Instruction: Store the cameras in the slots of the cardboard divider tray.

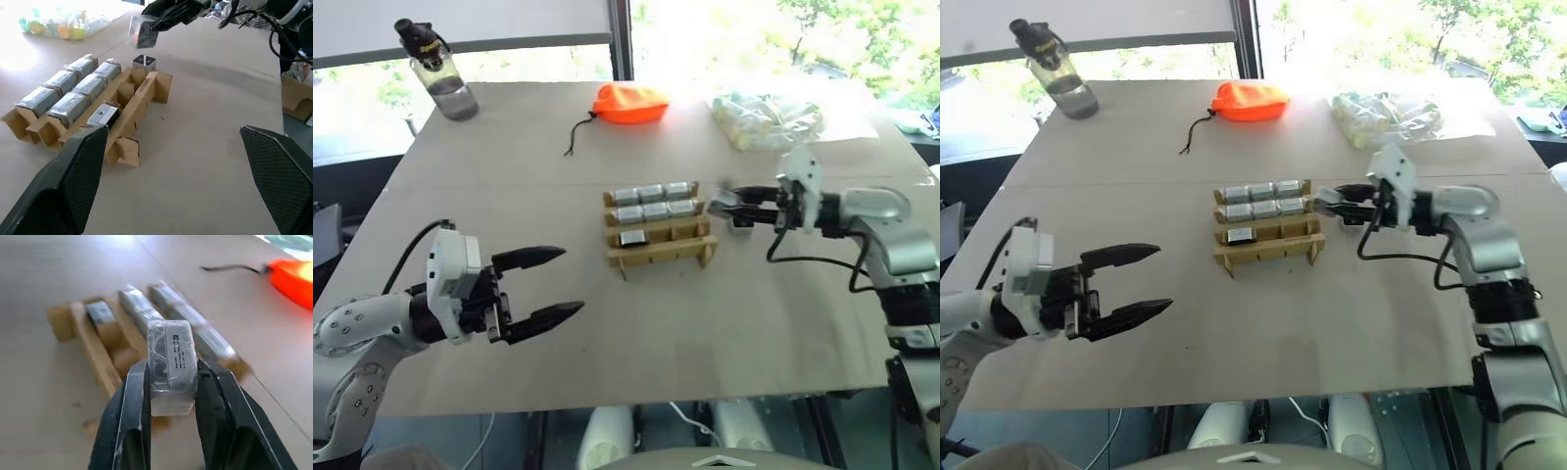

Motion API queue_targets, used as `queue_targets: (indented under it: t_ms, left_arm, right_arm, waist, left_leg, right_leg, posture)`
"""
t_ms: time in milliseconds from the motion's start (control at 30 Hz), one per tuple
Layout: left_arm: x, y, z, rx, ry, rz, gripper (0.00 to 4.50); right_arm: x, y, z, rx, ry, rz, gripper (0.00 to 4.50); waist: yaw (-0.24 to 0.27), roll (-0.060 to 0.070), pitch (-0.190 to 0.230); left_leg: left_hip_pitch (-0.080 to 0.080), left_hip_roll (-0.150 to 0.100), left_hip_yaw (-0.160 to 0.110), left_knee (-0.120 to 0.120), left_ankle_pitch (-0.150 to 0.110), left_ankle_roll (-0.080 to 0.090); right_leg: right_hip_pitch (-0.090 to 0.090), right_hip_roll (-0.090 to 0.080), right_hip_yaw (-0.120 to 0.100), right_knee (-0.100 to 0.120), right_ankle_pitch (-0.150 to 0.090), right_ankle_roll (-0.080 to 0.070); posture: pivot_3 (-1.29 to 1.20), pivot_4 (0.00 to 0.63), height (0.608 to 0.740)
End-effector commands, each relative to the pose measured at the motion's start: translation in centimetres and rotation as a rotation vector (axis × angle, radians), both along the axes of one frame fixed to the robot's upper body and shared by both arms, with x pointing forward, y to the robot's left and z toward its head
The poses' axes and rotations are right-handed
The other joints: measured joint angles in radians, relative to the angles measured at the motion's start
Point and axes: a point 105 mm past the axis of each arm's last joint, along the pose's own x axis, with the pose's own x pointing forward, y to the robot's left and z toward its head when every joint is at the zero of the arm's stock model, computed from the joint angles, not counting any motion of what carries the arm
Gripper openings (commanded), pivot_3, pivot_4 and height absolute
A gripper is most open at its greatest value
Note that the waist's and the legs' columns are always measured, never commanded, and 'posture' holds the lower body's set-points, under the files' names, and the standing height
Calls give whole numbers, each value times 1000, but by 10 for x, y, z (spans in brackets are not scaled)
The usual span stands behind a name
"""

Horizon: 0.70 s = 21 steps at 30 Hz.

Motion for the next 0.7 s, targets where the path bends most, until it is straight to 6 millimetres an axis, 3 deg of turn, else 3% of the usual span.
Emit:
queue_targets:
  t_ms: [33, 200, 700]
  left_arm:
    - [-7, 2, 9, 15, -46, 25, 4500]
    - [-19, 5, 8, 5, -52, 88, 4500]
    - [-31, 4, 6, -1, -52, 157, 4500]
  right_arm:
    - [0, 18, 6, -54, -91, 135, 710]
    - [1, 50, -5, -135, -144, 330, 710]
    - [16, 60, -15, -211, -177, 407, 710]
  waist:
    - [5, 0, 0]
    - [2, 0, 1]
    - [-3, 1, 2]
  left_leg:
    - [0, 0, 0, 0, 0, 0]
    - [-2, -1, -1, 0, 0, 0]
    - [0, -1, -1, 0, 1, -1]
  right_leg:
    - [0, 0, 0, 0, 0, 0]
    - [0, -3, -2, -1, 0, 0]
    - [1, -4, -2, 2, 0, -1]
  posture:
    - [0, 150, 740]
    - [0, 150, 740]
    - [0, 150, 740]
